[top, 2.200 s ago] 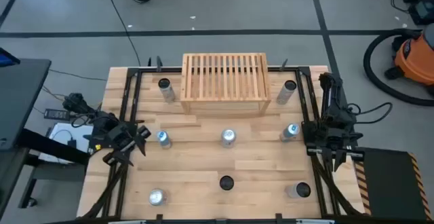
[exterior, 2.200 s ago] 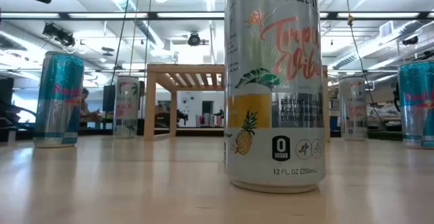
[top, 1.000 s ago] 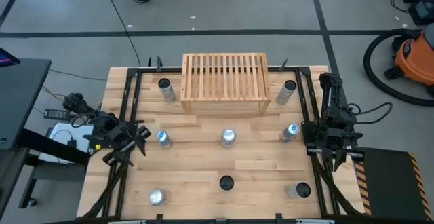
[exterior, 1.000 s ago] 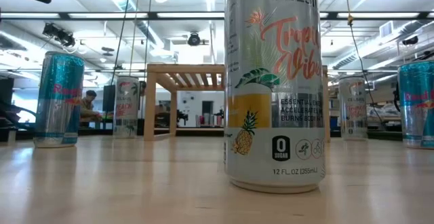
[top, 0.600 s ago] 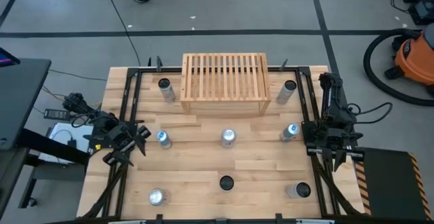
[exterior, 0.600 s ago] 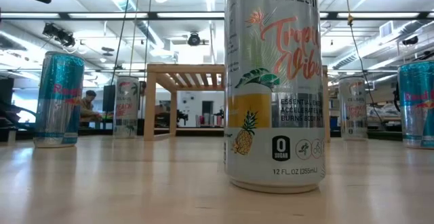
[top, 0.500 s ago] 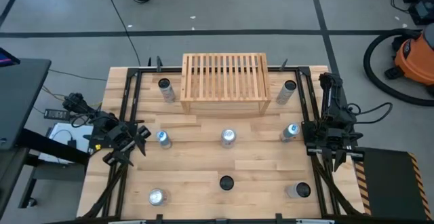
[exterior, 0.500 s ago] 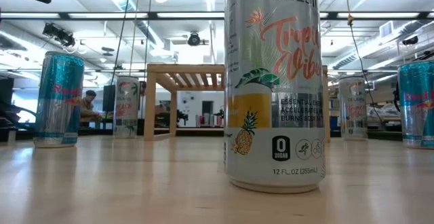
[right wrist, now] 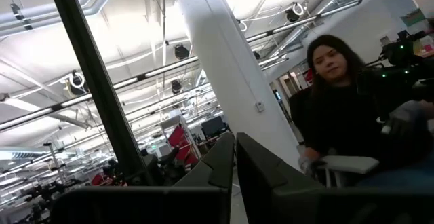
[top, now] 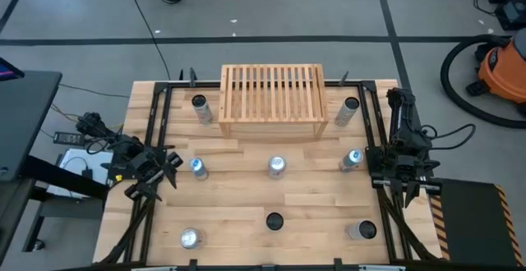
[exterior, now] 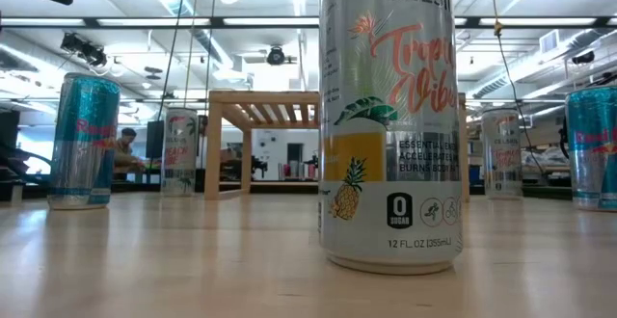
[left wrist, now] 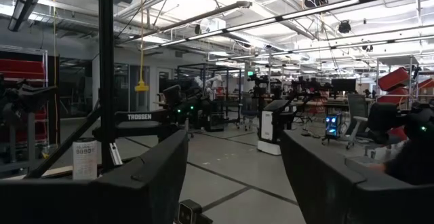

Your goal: Place canned beverage on shelf

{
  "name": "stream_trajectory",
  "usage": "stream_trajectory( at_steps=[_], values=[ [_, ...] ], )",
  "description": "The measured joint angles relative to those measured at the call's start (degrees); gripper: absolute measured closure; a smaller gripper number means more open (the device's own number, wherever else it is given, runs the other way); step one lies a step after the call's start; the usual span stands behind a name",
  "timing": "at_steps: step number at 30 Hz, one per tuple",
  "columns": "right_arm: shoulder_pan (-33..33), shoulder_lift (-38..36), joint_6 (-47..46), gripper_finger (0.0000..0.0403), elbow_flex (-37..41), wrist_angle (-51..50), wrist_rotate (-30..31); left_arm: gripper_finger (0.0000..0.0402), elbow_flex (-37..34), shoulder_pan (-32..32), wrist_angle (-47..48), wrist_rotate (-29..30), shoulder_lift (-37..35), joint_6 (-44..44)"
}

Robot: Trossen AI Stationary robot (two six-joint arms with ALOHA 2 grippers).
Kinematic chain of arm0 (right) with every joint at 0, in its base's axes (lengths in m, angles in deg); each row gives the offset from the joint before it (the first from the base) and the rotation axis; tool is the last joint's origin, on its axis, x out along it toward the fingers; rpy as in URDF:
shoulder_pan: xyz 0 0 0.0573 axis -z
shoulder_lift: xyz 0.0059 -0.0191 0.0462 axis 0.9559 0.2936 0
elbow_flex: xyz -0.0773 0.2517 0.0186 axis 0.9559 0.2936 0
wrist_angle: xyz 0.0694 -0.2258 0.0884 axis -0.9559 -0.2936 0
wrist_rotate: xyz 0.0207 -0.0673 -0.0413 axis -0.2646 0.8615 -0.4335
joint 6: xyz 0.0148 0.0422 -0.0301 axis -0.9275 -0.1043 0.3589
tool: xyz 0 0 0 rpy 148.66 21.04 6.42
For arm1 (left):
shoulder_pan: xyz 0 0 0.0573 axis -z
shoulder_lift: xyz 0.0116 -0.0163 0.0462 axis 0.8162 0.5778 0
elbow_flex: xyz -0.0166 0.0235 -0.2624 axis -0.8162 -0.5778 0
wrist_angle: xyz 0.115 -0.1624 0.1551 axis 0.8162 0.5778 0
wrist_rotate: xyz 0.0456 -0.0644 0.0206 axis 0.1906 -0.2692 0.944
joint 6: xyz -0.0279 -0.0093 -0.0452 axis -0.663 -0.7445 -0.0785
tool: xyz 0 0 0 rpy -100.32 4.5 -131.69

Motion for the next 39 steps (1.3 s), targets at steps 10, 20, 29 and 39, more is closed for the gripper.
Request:
stream_trajectory(
  at_steps=[10, 20, 29, 39],
  values=[
    [0.02, 0.0, -0.01, 0.0375, 0.0, -0.02, 0.0, 0.0159, 0.0, 0.0, 0.0, -0.02, 0.02, 0.0],
    [0.02, 0.0, 0.0, 0.0375, 0.0, 0.0, 0.0, 0.0159, 0.0, 0.0, 0.0, -0.02, 0.02, 0.0],
    [0.02, 0.0, 0.0, 0.0375, 0.01, 0.0, 0.0, 0.0159, 0.0, 0.0, 0.0, -0.02, 0.0, 0.0],
    [0.0, 0.0, 3.55, 0.0375, -0.01, 0.0, 0.13, 0.0159, 0.0, 0.0, 0.0, -0.02, 0.0, 0.0]
  ],
)
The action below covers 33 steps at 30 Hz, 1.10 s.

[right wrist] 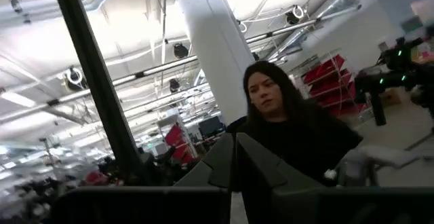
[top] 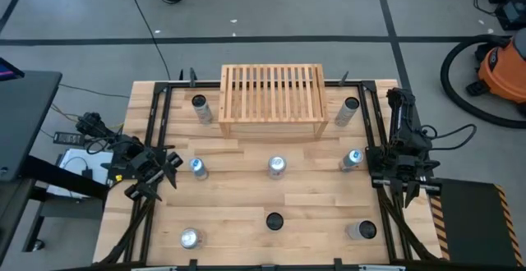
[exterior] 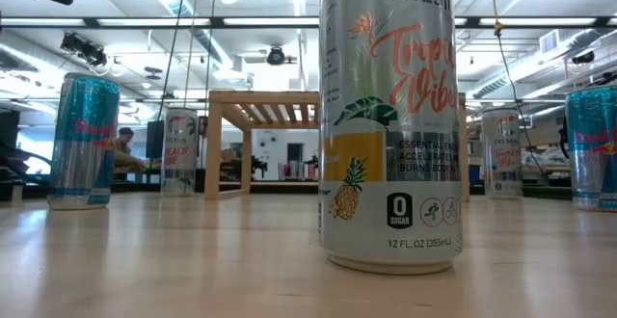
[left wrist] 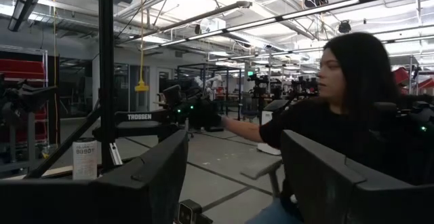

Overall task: Place canned beverage on shelf
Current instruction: Put the top white yellow soda can on the shelf

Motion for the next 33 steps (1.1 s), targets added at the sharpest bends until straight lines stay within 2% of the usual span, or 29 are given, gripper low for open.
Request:
stream_trajectory(
  at_steps=[3, 6, 11, 15, 19, 26, 33],
  values=[
    [0.0, 0.0, 11.5, 0.0375, 0.0, 0.07, 4.15, 0.0159, 0.01, -0.01, -0.01, 0.02, 0.01, 0.0],
    [0.0, 0.0, 22.05, 0.0375, 0.01, 0.89, 14.29, 0.0159, 0.0, 0.0, 0.0, 0.02, 0.01, 0.0],
    [0.02, -0.02, 24.41, 0.0375, 0.02, 2.16, 33.85, 0.0159, 0.01, -0.02, -0.02, 0.02, 0.01, 0.0],
    [0.02, 0.02, 25.06, 0.0375, 0.0, 0.24, 43.27, 0.0159, 0.0, -0.01, 0.0, 0.02, 0.02, 0.0],
    [0.02, 0.04, 26.13, 0.0375, 0.02, 1.24, 44.91, 0.0159, 0.0, -0.02, -0.02, 0.02, 0.0, 0.0],
    [0.01, 0.04, 26.08, 0.0375, 0.01, 6.01, 36.77, 0.0159, 0.02, -0.02, -0.01, 0.02, 0.0, 0.0],
    [0.28, 0.04, 28.34, 0.0375, 0.02, 8.26, 36.26, 0.0159, 0.0, 0.0, 0.0, 0.0, 0.0, 0.0]
  ],
)
